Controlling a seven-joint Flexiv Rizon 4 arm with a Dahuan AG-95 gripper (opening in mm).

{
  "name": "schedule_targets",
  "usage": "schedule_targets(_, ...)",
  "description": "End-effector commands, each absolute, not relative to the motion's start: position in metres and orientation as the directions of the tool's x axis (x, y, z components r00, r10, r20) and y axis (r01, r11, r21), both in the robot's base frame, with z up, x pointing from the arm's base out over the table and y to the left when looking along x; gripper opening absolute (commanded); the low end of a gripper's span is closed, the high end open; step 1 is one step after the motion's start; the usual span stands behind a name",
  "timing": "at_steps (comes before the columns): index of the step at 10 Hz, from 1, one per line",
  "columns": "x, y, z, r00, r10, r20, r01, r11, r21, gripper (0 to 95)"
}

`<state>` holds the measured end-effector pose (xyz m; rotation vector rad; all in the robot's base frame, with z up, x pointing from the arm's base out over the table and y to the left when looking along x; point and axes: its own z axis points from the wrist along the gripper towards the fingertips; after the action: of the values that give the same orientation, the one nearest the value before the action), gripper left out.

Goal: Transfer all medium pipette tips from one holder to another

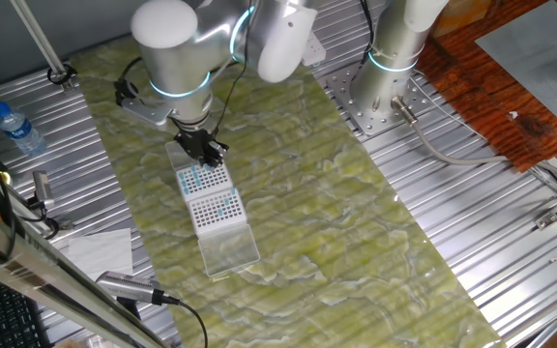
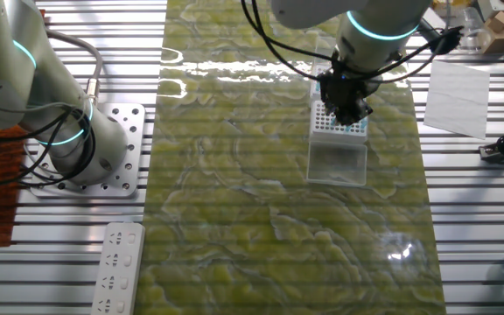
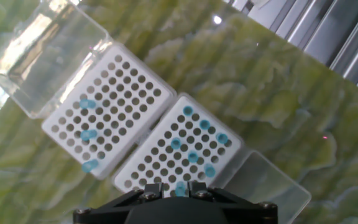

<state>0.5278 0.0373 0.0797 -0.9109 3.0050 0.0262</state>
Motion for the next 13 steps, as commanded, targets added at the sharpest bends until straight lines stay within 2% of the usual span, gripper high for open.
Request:
schedule_targets(1,0.529,0.037,0.078,-0.829,-0.559,-0.009,-0.559,0.829,0.016,19.0)
schedule_targets(2,0.529,0.036,0.075,-0.827,-0.561,-0.019,-0.561,0.827,0.012,19.0)
schedule_targets(3,0.529,0.036,0.074,-0.827,-0.562,-0.024,-0.563,0.827,0.01,0.0)
schedule_targets(7,0.528,0.034,0.076,-0.817,-0.576,-0.007,-0.576,0.817,0.013,0.0)
schedule_targets(10,0.524,0.028,0.11,-0.813,-0.58,0.055,-0.579,0.815,0.039,0.0)
schedule_targets(13,0.525,0.029,0.114,-0.814,-0.578,0.061,-0.577,0.816,0.041,0.0)
